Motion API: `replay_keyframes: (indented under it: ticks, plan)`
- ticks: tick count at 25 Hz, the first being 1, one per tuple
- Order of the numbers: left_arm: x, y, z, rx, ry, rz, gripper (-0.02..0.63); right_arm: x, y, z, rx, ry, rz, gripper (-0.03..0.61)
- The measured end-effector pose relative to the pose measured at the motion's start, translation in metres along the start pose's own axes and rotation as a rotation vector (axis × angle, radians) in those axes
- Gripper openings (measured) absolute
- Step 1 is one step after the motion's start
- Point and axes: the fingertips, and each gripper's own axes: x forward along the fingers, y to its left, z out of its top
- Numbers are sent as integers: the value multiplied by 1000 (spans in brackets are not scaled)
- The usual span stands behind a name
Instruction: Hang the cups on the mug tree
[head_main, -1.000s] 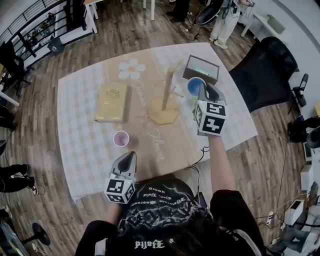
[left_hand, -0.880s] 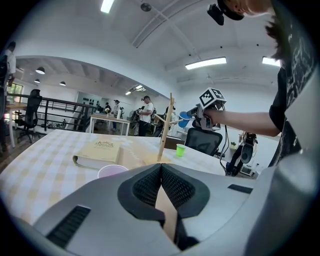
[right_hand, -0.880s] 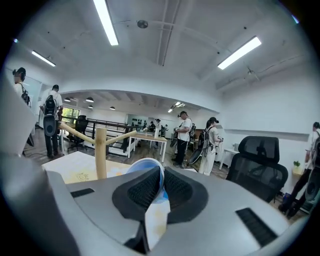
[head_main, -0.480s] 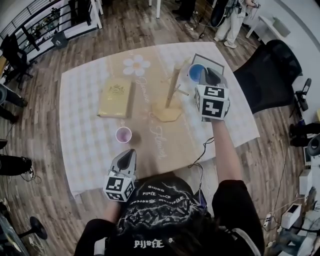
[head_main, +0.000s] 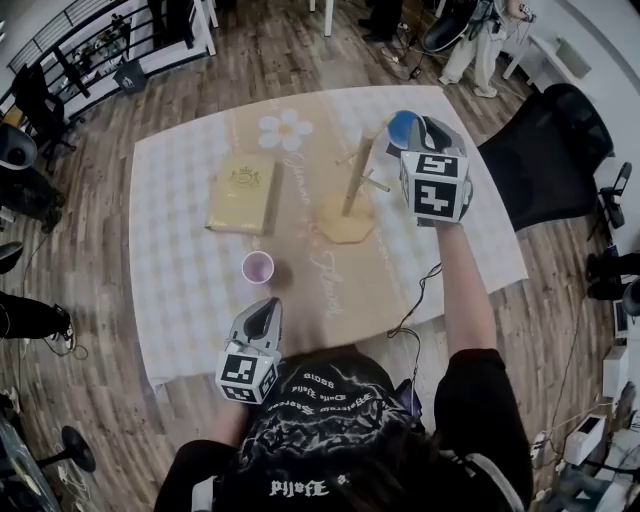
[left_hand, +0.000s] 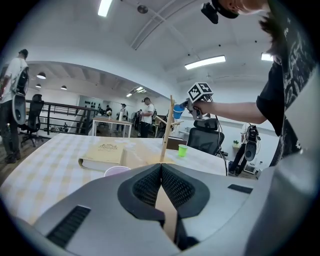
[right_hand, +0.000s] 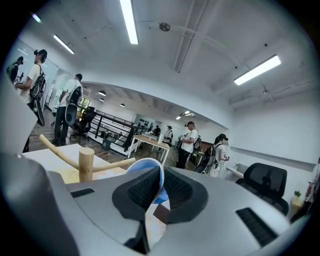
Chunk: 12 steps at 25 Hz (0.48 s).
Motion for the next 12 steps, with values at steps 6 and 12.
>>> replay_keyframes:
  ticks: [6, 12]
  plan:
    - [-4, 7, -1, -37, -14, 24, 20, -4, 13, 13, -40, -34, 18, 35]
    - [0, 5, -2, -29, -9, 13, 20, -6, 25, 13, -88, -56, 29, 35]
